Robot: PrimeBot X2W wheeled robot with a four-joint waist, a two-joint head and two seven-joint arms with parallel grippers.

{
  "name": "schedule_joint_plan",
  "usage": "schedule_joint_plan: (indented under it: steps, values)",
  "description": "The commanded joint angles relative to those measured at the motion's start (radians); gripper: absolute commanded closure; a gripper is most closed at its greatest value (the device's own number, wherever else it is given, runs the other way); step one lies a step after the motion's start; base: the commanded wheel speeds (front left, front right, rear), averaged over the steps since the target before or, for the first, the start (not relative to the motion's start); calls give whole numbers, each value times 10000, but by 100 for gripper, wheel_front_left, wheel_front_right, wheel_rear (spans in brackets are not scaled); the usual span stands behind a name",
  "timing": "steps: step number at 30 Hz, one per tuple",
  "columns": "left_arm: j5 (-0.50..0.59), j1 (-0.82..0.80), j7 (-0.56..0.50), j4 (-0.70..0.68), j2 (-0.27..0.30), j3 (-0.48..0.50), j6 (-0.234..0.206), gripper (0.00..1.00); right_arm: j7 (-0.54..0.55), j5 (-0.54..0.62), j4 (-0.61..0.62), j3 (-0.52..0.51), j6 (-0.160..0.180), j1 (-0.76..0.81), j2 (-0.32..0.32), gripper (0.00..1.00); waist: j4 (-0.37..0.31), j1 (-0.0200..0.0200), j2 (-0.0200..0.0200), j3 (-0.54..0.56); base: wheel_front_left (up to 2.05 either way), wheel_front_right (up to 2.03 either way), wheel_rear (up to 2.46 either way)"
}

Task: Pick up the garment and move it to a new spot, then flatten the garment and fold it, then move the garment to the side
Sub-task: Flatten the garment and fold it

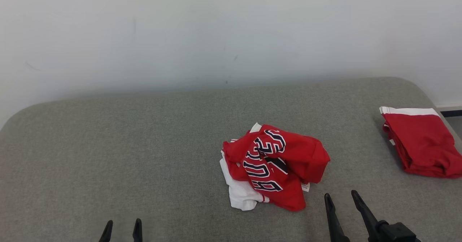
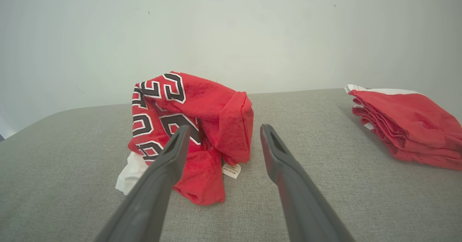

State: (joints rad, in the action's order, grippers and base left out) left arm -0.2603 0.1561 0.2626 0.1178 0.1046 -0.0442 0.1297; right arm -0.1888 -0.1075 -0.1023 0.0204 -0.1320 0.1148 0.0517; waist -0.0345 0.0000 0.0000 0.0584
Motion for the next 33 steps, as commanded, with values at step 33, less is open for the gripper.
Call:
schedule_joint_plan:
  steps: [33]
  values:
    - [-2688, -5514, -3713, 6322, -344, -2828, -705, 0, 204, 100, 237, 503, 22, -498, -5, 0, -3083, 0, 0, -892, 0, 0, 0]
